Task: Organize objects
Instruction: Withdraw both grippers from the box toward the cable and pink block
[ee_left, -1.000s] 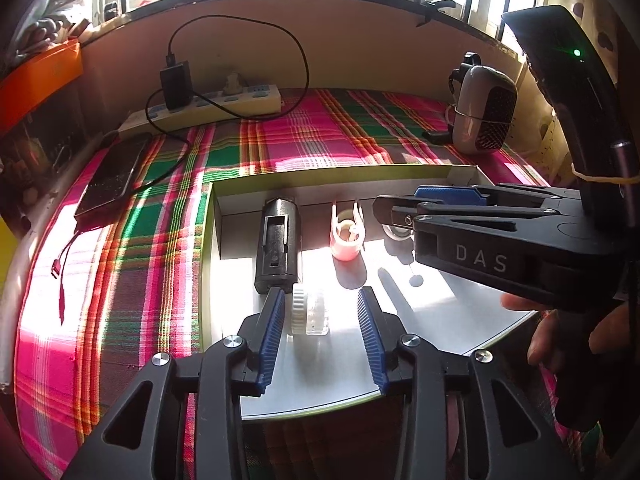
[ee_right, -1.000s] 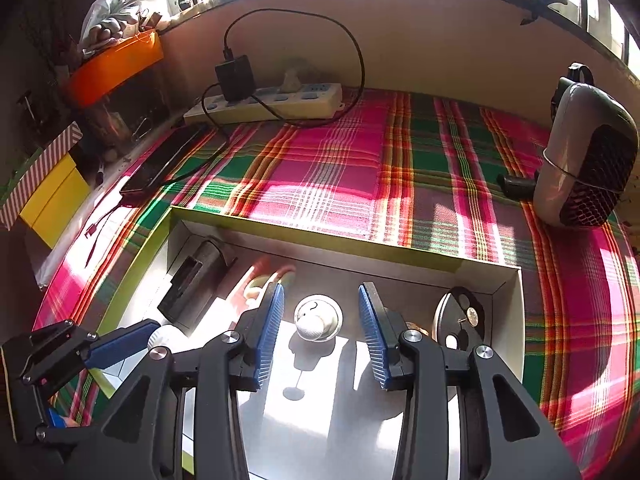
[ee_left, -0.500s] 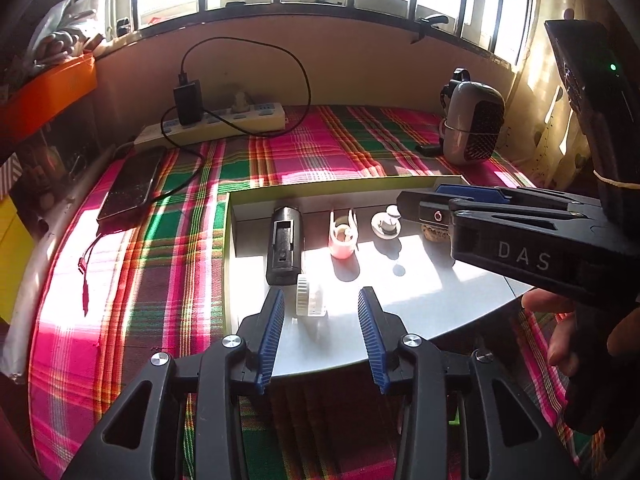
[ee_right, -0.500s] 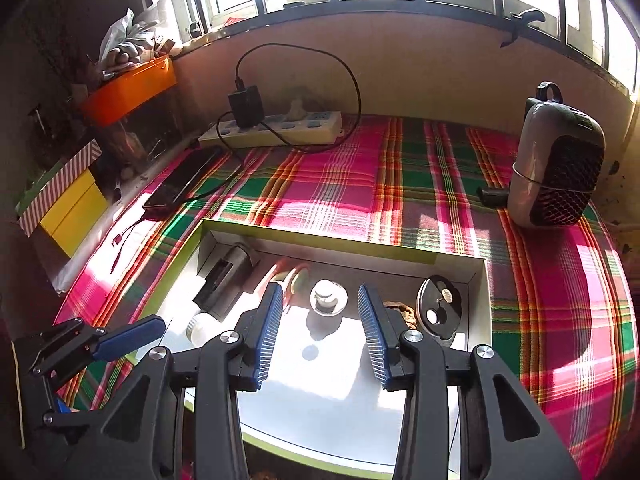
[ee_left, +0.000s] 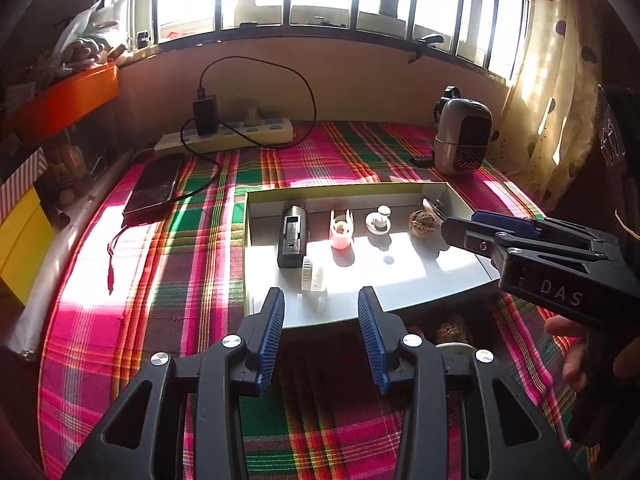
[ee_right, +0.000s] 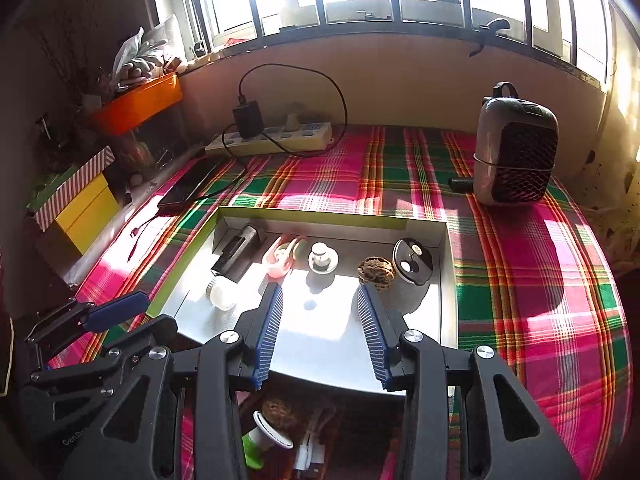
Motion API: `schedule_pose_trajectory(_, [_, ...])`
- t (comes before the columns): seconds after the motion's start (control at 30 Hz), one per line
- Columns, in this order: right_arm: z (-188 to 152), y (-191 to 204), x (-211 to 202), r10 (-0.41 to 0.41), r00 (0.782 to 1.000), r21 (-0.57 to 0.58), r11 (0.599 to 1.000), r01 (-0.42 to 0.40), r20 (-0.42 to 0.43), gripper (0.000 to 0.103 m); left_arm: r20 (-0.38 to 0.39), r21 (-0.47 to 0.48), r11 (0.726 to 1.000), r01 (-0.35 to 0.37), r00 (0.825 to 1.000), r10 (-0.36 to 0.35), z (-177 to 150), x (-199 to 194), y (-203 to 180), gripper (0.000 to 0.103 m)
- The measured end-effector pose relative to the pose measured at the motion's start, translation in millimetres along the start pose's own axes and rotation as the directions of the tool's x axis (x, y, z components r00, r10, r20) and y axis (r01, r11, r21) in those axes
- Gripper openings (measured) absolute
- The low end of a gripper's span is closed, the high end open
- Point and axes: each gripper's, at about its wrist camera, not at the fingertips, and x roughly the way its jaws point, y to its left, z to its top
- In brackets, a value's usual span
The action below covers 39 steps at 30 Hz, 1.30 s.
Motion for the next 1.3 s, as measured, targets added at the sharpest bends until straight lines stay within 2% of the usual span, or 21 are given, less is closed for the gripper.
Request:
schedule_pose_trajectory(0.33, [-37, -13, -28, -0.043, 0.999, 0.033, 0.999, 0.043, 0.01, 0.041, -0.017, 0.004, 1.0, 0.011, 1.0, -0.011, -23, -11, -4, 0.037])
schedule_pose_trajectory(0.5, [-52, -22, -37, -0.068, 0.998, 0.05, 0.996, 0.067, 0.016, 0.041, -0.012, 0.007, 0.998, 0.063, 0.998, -0.063, -34, -17, -7, 0.037])
schedule_pose_trajectory(0.63, [-66, -26, -39, -0.057, 0.998, 0.066, 0.996, 0.057, -0.003, 0.041, -0.013, 0.012, 0.994, 0.109, 0.994, -0.109, -42, -19, -10, 0.037])
schedule_pose_trajectory(1.1, [-90, -5, -23, -0.002, 0.997, 0.01, 1.0, 0.003, -0.079, 0.041, -0.059, -0.009, 0.993, 0.114, 0.992, -0.114, -56, -12, -5, 0.037])
schedule_pose_trajectory(1.3, [-93, 5, -15, -0.011, 0.995, -0.037, 0.999, 0.007, -0.102, 0.041, -0.066, -0.023, 0.993, 0.12, 0.99, -0.121, -57, -9, -1, 0.037])
